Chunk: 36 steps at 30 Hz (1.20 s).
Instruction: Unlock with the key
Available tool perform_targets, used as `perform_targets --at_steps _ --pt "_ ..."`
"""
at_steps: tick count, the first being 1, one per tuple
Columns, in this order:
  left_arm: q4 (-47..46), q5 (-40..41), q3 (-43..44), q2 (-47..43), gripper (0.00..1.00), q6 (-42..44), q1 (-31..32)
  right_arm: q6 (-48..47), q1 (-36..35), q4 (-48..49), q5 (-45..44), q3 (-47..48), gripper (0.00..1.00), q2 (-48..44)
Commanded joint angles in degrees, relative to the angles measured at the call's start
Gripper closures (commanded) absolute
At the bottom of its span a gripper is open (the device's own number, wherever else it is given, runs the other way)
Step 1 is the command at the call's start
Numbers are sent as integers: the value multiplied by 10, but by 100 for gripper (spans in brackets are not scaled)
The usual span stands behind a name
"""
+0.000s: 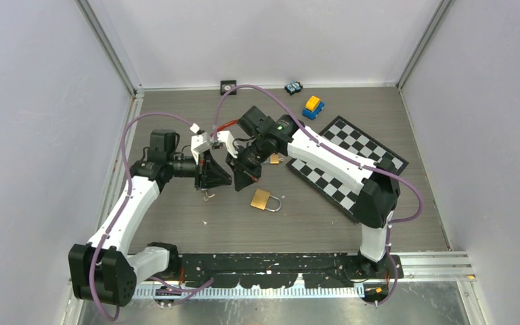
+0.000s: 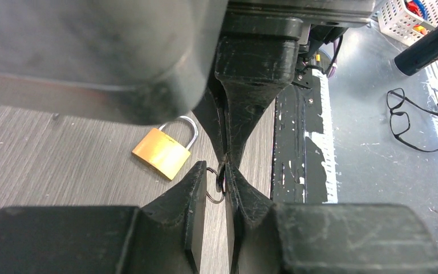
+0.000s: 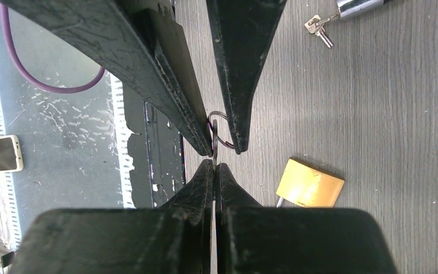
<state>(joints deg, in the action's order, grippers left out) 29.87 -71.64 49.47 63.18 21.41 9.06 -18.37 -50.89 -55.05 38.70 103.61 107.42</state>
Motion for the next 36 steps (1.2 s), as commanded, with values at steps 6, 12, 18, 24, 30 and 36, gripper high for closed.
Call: perform_targets --at_steps 6,12,18,24,30,36 --pt "9 -10 18 9 88 12 8 -9 -5 -1 4 31 99 -8" --pt "-1 -13 15 11 94 3 15 -7 -8 1 2 32 99 -6" --pt "-5 -2 14 11 100 -7 17 -7 -9 2 -12 29 99 -8" --pt "-6 58 16 -6 100 -21 17 -10 -9 3 -38 23 92 -14" --pt "-7 79 9 -21 100 -34 17 -6 -9 3 -52 26 61 -17" --pt "16 112 12 -32 100 -30 15 -12 -8 -1 -99 10 37 -40"
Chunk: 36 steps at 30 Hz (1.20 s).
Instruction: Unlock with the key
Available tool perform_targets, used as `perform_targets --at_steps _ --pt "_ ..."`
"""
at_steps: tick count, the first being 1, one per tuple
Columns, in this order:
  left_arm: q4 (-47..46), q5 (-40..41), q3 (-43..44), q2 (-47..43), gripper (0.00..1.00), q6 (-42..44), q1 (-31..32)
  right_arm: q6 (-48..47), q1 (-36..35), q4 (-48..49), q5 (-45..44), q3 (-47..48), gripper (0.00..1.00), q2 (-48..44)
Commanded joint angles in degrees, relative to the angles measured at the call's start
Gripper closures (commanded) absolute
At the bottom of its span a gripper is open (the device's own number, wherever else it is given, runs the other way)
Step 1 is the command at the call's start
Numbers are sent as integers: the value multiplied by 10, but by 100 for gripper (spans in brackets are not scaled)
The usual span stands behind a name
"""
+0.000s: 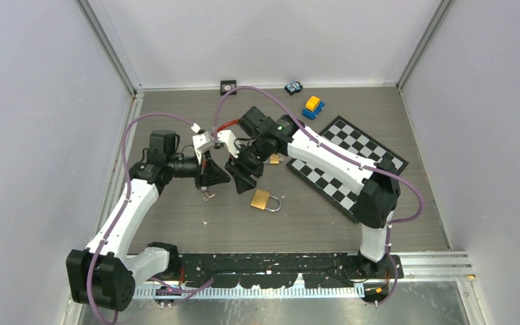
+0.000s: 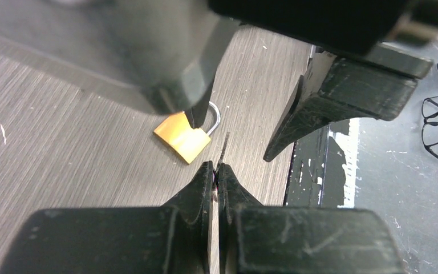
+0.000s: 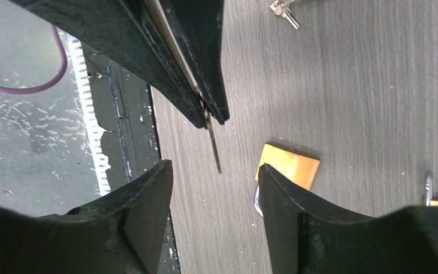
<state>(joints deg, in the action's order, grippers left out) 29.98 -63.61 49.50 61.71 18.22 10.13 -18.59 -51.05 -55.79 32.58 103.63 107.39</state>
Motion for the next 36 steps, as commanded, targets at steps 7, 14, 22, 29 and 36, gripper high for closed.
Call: perform_targets --at_steps 7,14,22,29,36 --pt "102 95 28 -41 100 43 -12 12 37 71 -86 -92 31 -106" --pt "159 111 32 -72 100 59 -30 84 72 163 -165 -180 28 -116" --pt "152 87 32 -69 100 36 -31 75 69 190 -170 -207 28 -31" --pt "148 80 30 -69 100 26 -31 64 30 207 -209 -218 21 17" --pt "148 78 29 -73 100 24 -31 64 -1 215 -230 -245 16 24"
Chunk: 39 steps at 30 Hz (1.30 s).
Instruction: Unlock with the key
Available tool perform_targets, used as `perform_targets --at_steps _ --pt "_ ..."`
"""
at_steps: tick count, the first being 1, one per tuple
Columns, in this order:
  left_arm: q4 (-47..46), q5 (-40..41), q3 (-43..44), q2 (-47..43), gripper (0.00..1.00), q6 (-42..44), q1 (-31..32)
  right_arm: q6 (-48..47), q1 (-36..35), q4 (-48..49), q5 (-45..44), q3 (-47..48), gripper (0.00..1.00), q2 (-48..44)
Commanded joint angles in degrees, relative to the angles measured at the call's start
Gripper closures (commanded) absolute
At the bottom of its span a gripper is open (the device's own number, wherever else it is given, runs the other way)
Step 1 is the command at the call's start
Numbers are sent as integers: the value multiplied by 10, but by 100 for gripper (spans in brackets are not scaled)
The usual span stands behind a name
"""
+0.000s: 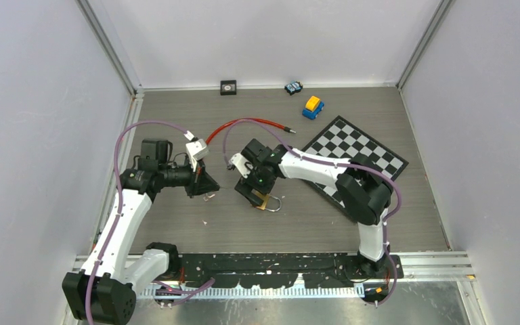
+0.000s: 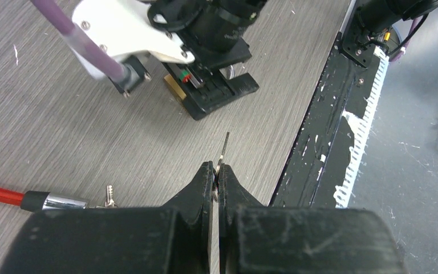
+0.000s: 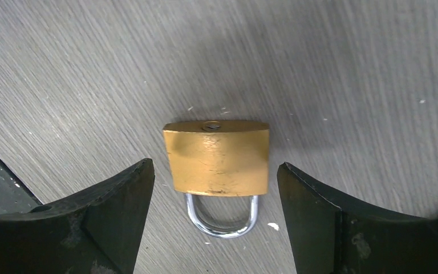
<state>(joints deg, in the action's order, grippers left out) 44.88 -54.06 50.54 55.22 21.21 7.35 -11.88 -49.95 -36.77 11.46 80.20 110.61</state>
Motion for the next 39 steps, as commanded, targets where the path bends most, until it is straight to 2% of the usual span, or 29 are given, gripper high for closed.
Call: perform_targets --at_steps 1,23,25,26,31,32,34,39 --pt "-2 -17 18 -7 100 -7 -4 -3 -14 27 -21 -15 15 -8" --pt "-8 -17 17 -11 100 -11 -3 14 -42 60 -85 -62 14 33" --pt "-7 -15 18 -11 100 -12 -4 13 -45 60 -87 -67 20 37" --pt "-7 -15 19 -11 100 -11 -4 11 -45 59 -87 -69 27 37" --pt "-5 -5 26 -11 100 -13 -4 -11 -36 48 -70 -76 72 5" --pt "-6 -4 27 -10 100 -14 -5 -17 -32 42 -66 -74 88 -9" --pt "-9 -2 28 -8 100 -16 -6 -34 -27 29 -59 -65 98 -31" --pt "-25 5 35 -1 100 -38 -14 -79 -18 1 -57 -33 99 -87"
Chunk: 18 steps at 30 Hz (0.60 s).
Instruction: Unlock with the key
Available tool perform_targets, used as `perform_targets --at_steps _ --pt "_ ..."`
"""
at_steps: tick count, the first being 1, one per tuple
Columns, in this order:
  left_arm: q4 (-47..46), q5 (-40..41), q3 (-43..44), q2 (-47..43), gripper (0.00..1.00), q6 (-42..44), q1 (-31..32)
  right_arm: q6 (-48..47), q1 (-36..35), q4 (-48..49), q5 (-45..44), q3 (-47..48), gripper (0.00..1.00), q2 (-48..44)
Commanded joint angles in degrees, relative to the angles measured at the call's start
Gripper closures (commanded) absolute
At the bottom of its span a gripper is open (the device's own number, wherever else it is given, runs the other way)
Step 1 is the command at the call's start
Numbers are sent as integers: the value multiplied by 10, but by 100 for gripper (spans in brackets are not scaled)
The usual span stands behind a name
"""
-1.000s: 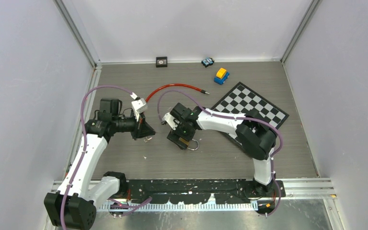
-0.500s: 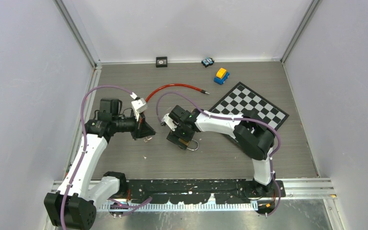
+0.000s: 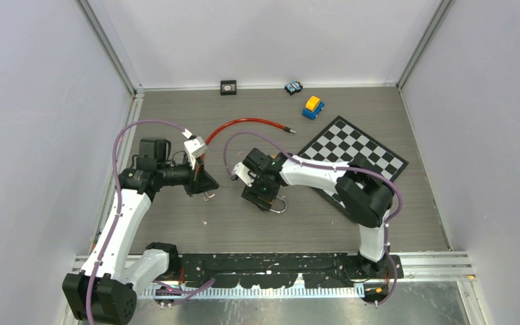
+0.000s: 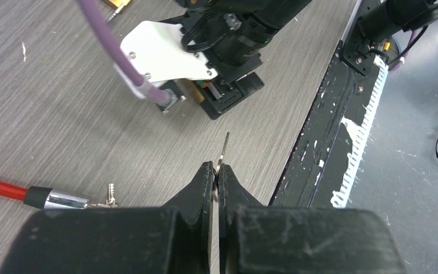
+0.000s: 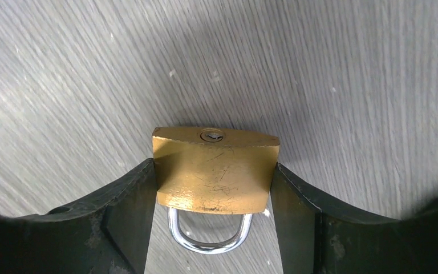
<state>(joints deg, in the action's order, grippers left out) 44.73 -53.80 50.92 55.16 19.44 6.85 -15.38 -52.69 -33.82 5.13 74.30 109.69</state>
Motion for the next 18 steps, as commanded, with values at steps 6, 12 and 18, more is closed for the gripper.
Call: perform_targets --at_steps 6,12,18 --pt "-60 10 43 8 100 -74 -32 -88 16 -105 -76 115 99 -99" --pt "-118 20 58 22 100 -140 -52 -151 20 -209 -136 241 99 -100" --pt "-177 7 71 46 100 -216 -66 -212 43 -230 -123 320 99 -115"
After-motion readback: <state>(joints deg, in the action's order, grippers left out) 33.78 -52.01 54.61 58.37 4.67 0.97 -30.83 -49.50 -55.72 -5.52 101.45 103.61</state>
